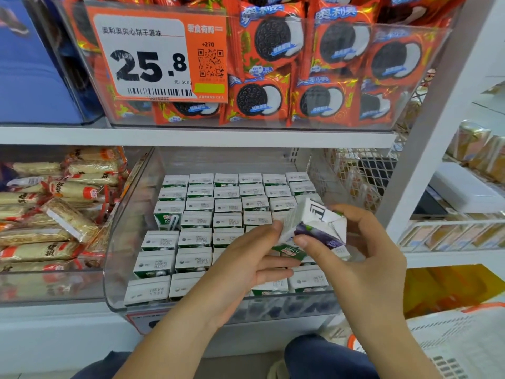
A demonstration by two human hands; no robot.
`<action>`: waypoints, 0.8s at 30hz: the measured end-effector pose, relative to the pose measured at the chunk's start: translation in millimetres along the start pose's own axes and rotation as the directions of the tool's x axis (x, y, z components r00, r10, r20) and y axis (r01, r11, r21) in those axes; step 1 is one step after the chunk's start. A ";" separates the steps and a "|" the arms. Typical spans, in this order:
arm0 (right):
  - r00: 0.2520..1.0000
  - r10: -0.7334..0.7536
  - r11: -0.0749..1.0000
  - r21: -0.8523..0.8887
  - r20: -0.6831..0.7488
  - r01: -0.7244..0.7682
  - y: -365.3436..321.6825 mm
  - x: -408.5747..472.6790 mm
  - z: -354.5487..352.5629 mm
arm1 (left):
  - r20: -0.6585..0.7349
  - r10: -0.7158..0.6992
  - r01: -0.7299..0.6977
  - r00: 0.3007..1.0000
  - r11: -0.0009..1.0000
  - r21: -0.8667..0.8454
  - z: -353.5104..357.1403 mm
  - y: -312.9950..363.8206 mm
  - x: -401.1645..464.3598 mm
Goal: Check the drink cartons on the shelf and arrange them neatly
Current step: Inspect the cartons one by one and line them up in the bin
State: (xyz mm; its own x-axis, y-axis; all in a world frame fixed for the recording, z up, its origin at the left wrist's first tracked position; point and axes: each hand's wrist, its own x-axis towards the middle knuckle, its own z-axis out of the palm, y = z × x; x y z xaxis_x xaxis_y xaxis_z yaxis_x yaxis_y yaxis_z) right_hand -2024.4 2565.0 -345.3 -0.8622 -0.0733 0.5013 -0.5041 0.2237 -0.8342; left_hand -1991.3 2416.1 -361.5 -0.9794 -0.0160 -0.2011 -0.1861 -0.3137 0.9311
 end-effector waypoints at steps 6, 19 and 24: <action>0.981 -0.194 0.971 -0.140 0.028 0.196 0.2 -1.5 2.8 | -0.032 0.029 -0.026 0.999 0.994 0.106 2.6 -0.4 -1.5; 0.936 0.352 0.875 0.352 0.013 -0.334 3.6 14.8 -7.5 | 0.022 0.252 -0.245 0.968 0.916 0.319 0.9 5.6 -8.9; 0.911 0.406 0.871 0.269 0.080 -0.412 7.1 14.6 -8.5 | -0.051 0.262 -0.242 0.964 0.938 0.247 -0.5 3.8 -6.5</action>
State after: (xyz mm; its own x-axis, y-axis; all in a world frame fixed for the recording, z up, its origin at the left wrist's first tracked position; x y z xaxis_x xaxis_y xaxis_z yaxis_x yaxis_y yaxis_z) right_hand -2040.1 2573.8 -341.9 -0.9936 -0.0540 0.0997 -0.0978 -0.0366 -0.9945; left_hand -1985.6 2414.5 -356.8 -0.9887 -0.1458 0.0348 0.0433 -0.0557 0.9975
